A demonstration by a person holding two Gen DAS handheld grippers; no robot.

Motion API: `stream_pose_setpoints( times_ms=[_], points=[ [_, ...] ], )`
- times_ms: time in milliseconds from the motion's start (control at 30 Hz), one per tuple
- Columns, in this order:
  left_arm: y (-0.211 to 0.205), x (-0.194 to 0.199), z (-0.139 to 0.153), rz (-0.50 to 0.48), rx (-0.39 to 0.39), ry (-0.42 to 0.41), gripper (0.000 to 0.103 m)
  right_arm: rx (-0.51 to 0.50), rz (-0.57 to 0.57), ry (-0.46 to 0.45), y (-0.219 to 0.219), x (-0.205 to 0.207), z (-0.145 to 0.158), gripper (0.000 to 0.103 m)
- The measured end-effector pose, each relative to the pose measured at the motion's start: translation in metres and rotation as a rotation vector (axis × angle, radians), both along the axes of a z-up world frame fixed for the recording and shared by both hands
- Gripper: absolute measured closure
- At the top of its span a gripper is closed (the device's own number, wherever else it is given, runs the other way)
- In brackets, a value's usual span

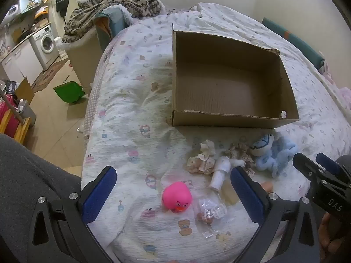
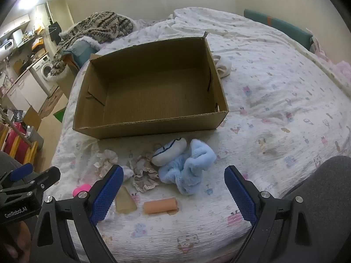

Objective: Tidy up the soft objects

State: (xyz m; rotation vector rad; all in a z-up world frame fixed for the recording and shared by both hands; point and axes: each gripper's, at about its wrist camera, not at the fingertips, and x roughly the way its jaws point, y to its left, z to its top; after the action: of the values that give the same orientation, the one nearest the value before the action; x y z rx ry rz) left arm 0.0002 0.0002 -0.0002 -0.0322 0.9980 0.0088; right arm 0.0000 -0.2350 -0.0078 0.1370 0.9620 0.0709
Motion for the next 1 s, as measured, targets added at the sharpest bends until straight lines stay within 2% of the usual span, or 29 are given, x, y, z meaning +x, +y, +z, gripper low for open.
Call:
stream_pose_setpoints(
  times_ms=[1000],
  points=[
    [-0.0026, 0.0008, 0.0034, -0.001, 0.001, -0.006, 0.0, 0.004, -0.005, -0.003, -0.0024, 0.0, 0.0, 0.003]
  ],
)
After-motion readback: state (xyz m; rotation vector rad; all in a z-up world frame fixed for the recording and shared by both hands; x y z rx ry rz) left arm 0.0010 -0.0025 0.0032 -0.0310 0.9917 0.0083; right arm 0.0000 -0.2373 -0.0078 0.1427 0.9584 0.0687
